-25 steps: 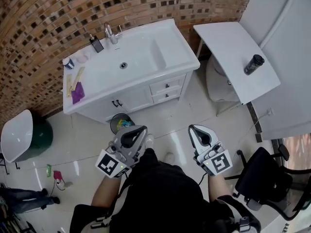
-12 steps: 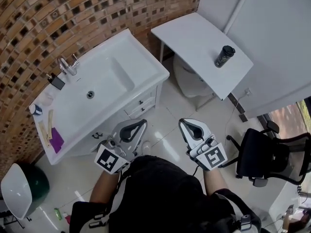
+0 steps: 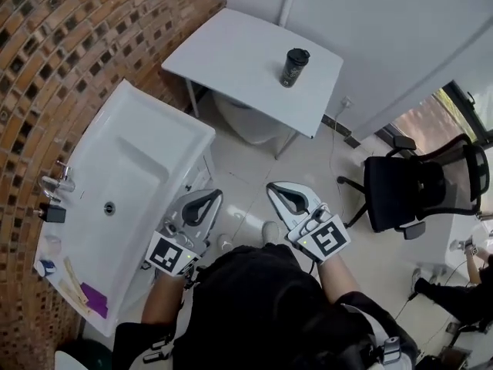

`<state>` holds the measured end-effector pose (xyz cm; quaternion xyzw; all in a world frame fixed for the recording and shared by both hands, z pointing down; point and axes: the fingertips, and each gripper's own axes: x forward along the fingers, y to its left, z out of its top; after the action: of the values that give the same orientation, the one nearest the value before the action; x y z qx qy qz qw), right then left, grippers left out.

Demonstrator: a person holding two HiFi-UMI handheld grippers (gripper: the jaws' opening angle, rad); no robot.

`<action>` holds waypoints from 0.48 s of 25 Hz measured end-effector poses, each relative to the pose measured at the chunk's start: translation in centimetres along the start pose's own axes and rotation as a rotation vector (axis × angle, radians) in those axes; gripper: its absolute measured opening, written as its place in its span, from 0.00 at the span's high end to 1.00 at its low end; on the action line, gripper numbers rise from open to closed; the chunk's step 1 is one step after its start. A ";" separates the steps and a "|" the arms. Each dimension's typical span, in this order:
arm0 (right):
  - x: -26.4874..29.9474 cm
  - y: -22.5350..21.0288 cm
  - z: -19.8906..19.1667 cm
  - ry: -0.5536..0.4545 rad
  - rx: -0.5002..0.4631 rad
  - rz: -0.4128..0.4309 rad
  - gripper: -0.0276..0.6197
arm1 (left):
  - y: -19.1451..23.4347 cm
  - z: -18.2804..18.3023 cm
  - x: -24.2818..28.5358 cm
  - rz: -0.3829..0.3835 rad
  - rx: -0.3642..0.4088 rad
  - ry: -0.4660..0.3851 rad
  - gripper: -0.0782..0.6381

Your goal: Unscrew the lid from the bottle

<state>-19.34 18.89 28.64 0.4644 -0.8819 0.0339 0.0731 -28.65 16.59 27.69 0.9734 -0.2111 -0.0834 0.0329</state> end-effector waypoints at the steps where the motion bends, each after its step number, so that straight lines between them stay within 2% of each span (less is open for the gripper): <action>1: -0.5 -1.4 -0.2 0.005 0.008 -0.030 0.95 | -0.1 -0.2 1.1 -0.021 -0.006 0.005 0.89; 4: -2.2 -5.4 -0.3 0.001 0.035 -0.097 0.95 | -0.5 -0.8 4.9 -0.061 -0.028 0.010 0.89; 6: -2.8 -7.7 -0.8 0.010 0.040 -0.111 0.95 | -0.7 -1.1 7.3 -0.069 -0.041 0.003 0.89; 9: -2.0 -10.9 -1.4 -0.012 0.023 -0.065 0.95 | -0.1 -1.4 10.4 -0.045 -0.014 0.015 0.89; 12: -1.9 -14.7 -1.0 -0.053 0.014 -0.004 0.95 | 0.4 -1.5 14.2 0.015 0.017 0.017 0.89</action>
<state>-6.08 12.25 29.25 0.4674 -0.8824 0.0274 0.0465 -15.82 10.39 27.15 0.9727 -0.2186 -0.0730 0.0272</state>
